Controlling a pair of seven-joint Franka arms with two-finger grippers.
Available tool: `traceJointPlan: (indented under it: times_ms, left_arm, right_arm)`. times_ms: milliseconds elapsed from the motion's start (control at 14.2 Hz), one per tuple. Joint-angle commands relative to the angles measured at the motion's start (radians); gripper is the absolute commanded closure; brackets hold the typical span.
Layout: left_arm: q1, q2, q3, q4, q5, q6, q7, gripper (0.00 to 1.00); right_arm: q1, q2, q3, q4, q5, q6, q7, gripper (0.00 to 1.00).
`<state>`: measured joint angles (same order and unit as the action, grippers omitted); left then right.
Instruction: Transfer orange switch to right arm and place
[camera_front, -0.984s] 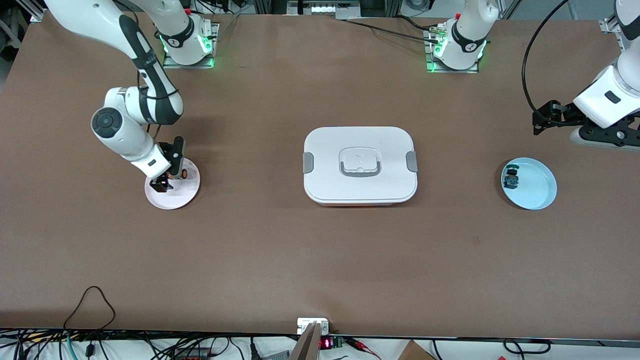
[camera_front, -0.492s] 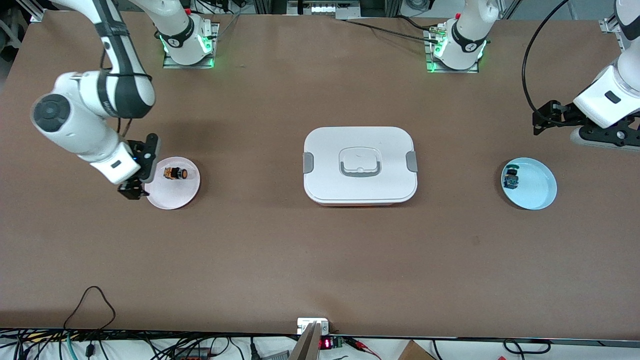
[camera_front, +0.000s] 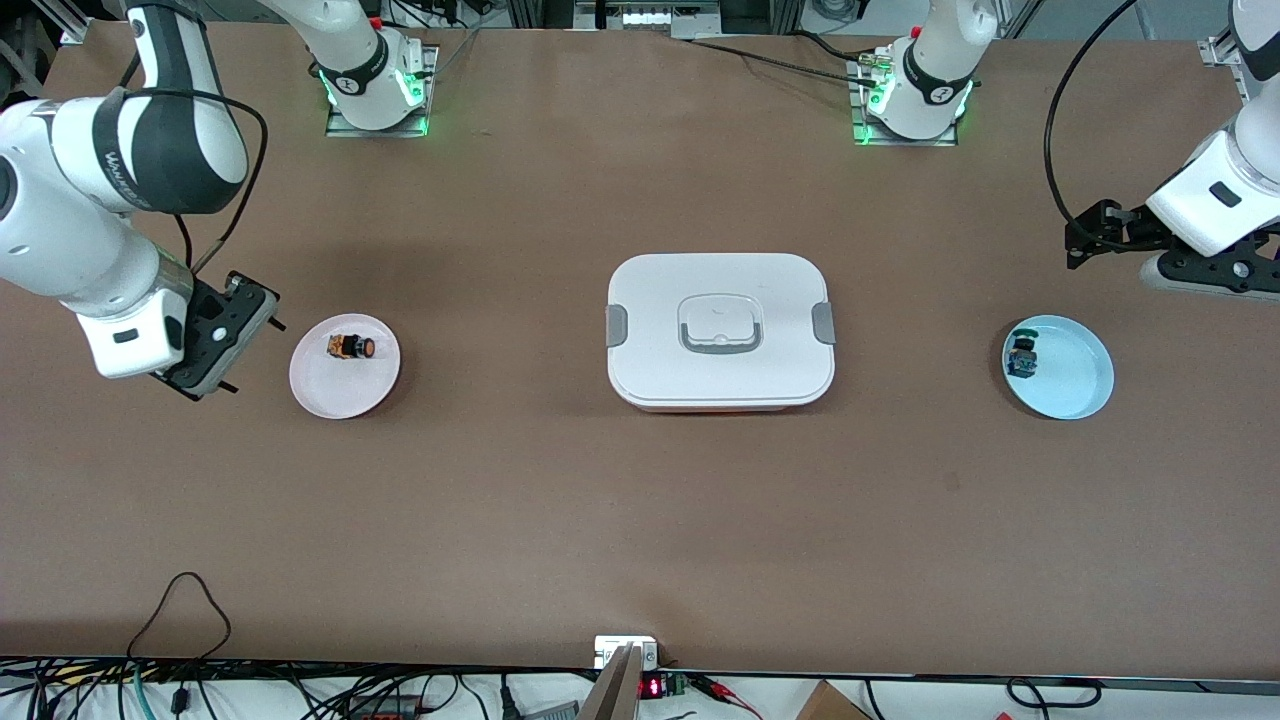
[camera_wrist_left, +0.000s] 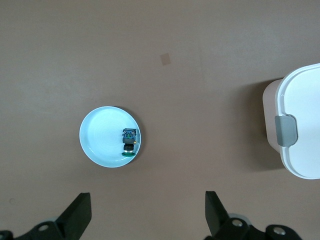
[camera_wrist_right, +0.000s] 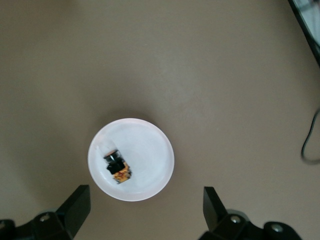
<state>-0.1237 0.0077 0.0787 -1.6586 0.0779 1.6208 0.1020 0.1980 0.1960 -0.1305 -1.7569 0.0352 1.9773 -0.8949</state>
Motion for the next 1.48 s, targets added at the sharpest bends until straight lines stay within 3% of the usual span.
traceJointPlan:
  times_ms: [0,422,633,843,1265,1406]
  left_arm:
    - [-0.002,-0.012,0.006,-0.001,-0.01,-0.016,0.001,0.0]
    - [-0.004,-0.012,0.006,-0.001,-0.01,-0.016,0.001,0.0]
    - [-0.004,-0.012,0.006,-0.001,-0.01,-0.016,0.001,0.0]
    - [-0.004,-0.012,0.006,-0.001,-0.01,-0.016,0.001,0.0]
    - [-0.004,-0.012,0.006,-0.001,-0.01,-0.018,0.001,0.0]
    - [-0.004,-0.012,0.006,-0.001,-0.01,-0.018,0.001,0.0]
  right_arm:
    - [-0.003,-0.006,-0.008,0.031,0.035,-0.076,0.242,0.0]
    - [0.015,-0.03,-0.005,0.12,0.052,-0.3,0.824,0.0]
    - [0.011,-0.046,-0.008,0.201,0.022,-0.394,0.835,0.0]
    - [-0.07,-0.044,-0.017,0.269,-0.021,-0.402,0.823,0.0]
    - [-0.104,-0.07,-0.029,0.272,-0.058,-0.532,0.861,0.0]
    - [-0.103,-0.114,-0.026,0.202,-0.066,-0.476,0.863,0.0]
